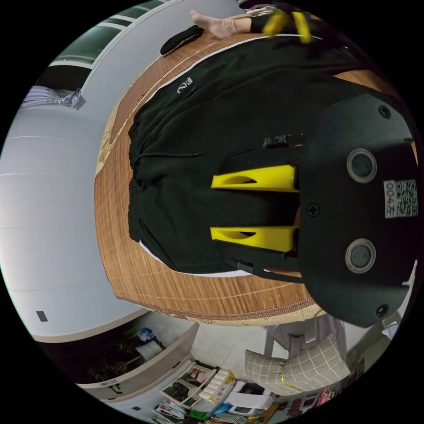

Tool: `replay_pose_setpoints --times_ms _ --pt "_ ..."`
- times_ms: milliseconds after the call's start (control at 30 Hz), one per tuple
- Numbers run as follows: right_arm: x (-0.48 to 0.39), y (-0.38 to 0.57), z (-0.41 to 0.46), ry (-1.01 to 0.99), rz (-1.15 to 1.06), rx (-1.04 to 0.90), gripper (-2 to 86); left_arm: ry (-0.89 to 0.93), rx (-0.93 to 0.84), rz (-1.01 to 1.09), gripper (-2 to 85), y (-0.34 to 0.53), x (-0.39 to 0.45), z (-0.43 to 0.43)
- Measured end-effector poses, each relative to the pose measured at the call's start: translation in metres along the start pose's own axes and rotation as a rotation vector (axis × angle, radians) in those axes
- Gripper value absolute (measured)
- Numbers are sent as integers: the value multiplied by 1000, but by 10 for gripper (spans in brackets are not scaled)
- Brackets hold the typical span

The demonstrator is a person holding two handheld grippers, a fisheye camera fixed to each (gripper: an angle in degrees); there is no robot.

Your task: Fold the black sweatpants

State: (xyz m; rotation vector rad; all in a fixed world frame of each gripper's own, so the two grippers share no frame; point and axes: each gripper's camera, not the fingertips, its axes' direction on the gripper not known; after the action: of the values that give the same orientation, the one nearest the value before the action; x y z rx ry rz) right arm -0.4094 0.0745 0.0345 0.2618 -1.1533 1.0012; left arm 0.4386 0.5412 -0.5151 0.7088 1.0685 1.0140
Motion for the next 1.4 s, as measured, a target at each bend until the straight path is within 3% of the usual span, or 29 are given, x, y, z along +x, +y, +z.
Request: replay_pose_setpoints --times_ms 133,200,367,500,600,867,1033,1133,1233,1400 --pt "-33 95 -50 -144 154 33 170 2 -17 1 104 8 -1 -17" --pt "-50 151 -68 -149 224 152 158 36 -26 43 90 22 4 -45" --pt "-63 195 -86 -281 157 284 130 226 61 177 82 104 23 -142" --pt "-83 194 -69 -564 13 164 127 303 -23 269 91 221 35 -228" --pt "-108 209 -59 -730 -17 66 140 369 -112 198 110 303 38 -279" --pt "-199 255 -72 -493 -266 -62 161 495 -286 -117 140 422 53 -323" --pt "-229 270 -72 -416 -306 -95 122 383 -460 -26 120 431 83 -321" --pt "-247 277 -73 -401 -339 -100 70 363 -488 -5 39 442 94 -331" --pt "-264 284 -81 -437 -371 -95 51 430 -480 -24 26 456 98 -361" --pt "-296 303 -95 -681 -438 -118 68 518 -496 -74 19 521 99 -439"
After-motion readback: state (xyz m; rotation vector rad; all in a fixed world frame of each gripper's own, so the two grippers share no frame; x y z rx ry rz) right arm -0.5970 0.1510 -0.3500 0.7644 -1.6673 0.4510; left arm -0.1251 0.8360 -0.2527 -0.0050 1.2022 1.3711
